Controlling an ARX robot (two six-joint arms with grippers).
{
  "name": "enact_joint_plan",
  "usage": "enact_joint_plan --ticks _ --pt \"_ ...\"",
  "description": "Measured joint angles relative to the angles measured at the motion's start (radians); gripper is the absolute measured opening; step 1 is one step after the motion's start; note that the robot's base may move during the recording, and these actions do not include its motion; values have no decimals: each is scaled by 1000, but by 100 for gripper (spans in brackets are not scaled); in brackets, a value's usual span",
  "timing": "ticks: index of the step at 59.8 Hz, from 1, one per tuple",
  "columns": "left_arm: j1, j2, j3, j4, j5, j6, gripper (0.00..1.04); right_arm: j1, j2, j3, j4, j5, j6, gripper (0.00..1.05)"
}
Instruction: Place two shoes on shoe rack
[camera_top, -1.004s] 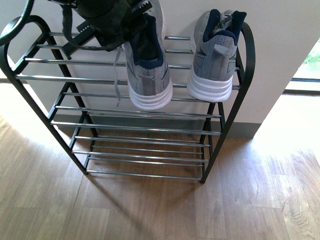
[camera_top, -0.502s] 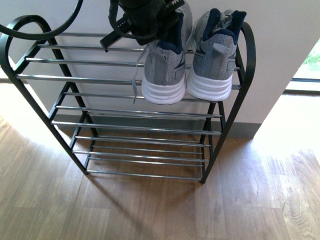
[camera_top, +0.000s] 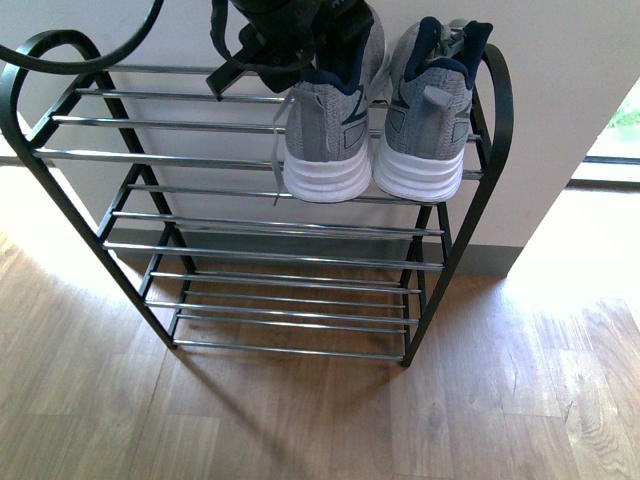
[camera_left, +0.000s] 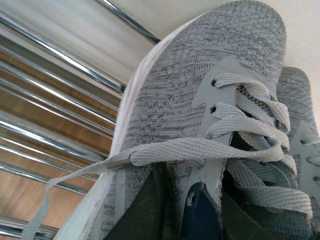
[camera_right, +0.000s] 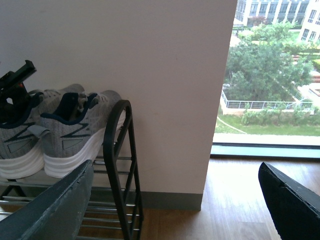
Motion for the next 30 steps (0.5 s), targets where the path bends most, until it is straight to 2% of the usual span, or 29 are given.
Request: enact_joint_plan --ticks 10,14,18,21,23,26,30 --pt "-5 -141 -111 39 43 0 53 0 0 0 0 0 0 96" --pt "-8 -234 -176 50 43 0 67 0 0 0 0 0 0 96" --pt "-7 -356 -277 84 0 32 85 0 0 0 0 0 0 96" --pt "-5 -393 -313 106 -36 75 92 0 0 0 0 0 0 96" --pt "-6 -415 -378 275 -167 182 86 0 0 0 0 0 0 96" --pt "9 -453 -512 539 -312 385 75 0 0 0 0 -3 0 96" --pt "42 -504 -656 731 -340 560 64 0 0 0 0 -2 0 96"
